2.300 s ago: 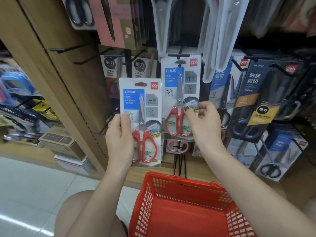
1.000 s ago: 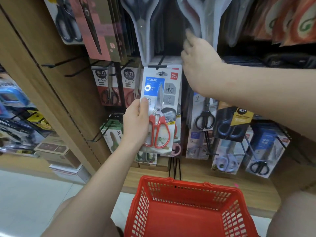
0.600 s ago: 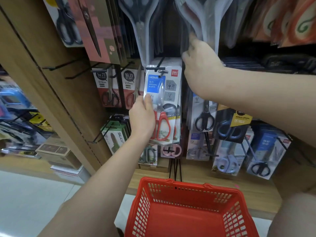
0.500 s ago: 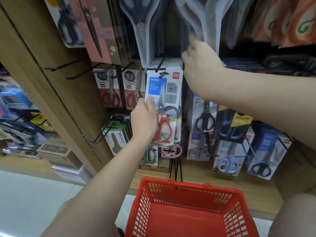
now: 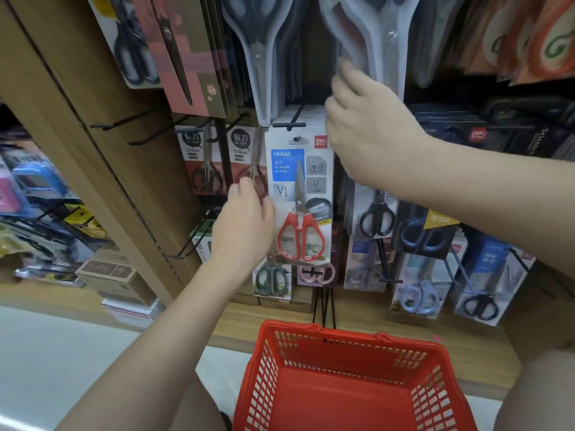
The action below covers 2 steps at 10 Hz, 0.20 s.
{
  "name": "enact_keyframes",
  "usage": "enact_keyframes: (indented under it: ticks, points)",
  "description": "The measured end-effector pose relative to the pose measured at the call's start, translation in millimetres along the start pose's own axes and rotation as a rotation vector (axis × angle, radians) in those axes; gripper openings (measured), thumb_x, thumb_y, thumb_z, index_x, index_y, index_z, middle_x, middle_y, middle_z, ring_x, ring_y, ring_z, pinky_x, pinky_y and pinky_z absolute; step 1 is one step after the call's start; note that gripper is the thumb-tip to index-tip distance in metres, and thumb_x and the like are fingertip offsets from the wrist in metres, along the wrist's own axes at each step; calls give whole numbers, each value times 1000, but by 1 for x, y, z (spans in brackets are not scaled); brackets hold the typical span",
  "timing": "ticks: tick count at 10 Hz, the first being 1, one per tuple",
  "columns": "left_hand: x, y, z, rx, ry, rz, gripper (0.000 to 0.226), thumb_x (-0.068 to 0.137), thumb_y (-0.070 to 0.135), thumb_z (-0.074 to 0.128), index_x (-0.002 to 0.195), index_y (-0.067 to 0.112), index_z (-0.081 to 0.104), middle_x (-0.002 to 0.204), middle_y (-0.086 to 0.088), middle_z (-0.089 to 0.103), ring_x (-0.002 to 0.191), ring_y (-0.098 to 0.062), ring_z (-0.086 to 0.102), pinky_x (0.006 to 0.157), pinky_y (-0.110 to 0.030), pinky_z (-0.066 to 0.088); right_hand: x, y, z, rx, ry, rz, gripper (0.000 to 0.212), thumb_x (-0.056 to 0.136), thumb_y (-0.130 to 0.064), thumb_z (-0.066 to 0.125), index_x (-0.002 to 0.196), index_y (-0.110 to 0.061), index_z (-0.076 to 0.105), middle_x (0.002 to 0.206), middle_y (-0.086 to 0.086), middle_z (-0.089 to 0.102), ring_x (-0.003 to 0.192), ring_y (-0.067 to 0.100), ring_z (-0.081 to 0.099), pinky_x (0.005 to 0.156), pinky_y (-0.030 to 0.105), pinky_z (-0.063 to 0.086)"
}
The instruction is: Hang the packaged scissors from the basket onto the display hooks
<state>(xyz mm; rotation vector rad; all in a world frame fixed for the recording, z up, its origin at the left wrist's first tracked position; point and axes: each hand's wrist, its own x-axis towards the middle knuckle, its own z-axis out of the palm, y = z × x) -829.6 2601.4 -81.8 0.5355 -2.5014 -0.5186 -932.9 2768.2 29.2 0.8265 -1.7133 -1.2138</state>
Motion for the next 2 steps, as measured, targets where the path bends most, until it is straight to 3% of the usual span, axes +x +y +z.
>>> enact_keyframes:
  ticks: [1, 2]
  points:
    - [-8, -5, -28, -168, 185, 76, 21, 109, 29, 51, 125, 16, 51, 117, -3, 59, 95, -13, 62, 86, -41, 54, -32, 1, 2, 365, 161, 53, 48, 101, -16, 30, 134, 3, 58, 136, 27, 53, 144, 47, 37, 128, 57, 11]
    - [-15, -9, -74, -375, 403, 248, 19, 105, 31, 56, 123, 22, 55, 105, 11, 61, 91, 8, 60, 82, -16, 52, -79, 5, -15, 635, 280, 154, 36, 98, -10, 47, 126, 5, 64, 130, 27, 61, 133, 46, 52, 126, 54, 24]
